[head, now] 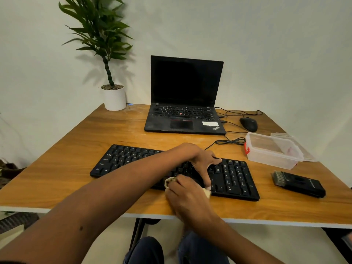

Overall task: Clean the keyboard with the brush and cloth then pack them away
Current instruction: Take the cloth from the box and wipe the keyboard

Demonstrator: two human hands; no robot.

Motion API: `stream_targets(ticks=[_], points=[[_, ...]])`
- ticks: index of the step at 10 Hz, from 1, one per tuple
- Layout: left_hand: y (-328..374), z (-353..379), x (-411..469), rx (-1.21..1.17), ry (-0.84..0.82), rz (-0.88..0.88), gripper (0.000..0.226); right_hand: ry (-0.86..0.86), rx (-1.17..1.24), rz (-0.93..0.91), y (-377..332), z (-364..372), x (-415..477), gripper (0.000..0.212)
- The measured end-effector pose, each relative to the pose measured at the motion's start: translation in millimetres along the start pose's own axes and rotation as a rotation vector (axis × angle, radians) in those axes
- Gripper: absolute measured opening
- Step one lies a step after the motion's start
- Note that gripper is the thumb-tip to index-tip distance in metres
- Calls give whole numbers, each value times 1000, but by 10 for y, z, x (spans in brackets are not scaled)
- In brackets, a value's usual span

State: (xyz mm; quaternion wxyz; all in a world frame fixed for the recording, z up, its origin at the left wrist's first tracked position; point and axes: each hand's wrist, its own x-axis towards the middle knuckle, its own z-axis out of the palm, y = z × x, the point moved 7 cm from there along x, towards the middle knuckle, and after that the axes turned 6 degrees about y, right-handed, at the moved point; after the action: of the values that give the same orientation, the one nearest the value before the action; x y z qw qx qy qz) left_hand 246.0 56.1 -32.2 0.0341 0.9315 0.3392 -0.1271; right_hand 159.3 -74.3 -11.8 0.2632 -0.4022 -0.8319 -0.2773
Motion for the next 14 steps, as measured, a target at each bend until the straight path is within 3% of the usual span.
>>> stream_targets(ticks=[2,5,9,11,13,14], points=[[138,-233,-195,20,-156,92,97,-41,-86,105,354,-339,-487,24],[195,-266,-235,-18,-136,108,108,-34,45,-89,-6,0,30,3],[357,-267,-7,5,-91,91,96,8,-111,-12,511,-476,-582,37],[349,-317,-28,-1,-76,89,106,53,41,-129,193,-164,-176,15],[254,-324,-113,-205,12,103,105,-6,26,-109,335,-176,-316,16],[-54,-280,-369,-343,124,48,92,-23,29,-55,426,-238,-396,21]])
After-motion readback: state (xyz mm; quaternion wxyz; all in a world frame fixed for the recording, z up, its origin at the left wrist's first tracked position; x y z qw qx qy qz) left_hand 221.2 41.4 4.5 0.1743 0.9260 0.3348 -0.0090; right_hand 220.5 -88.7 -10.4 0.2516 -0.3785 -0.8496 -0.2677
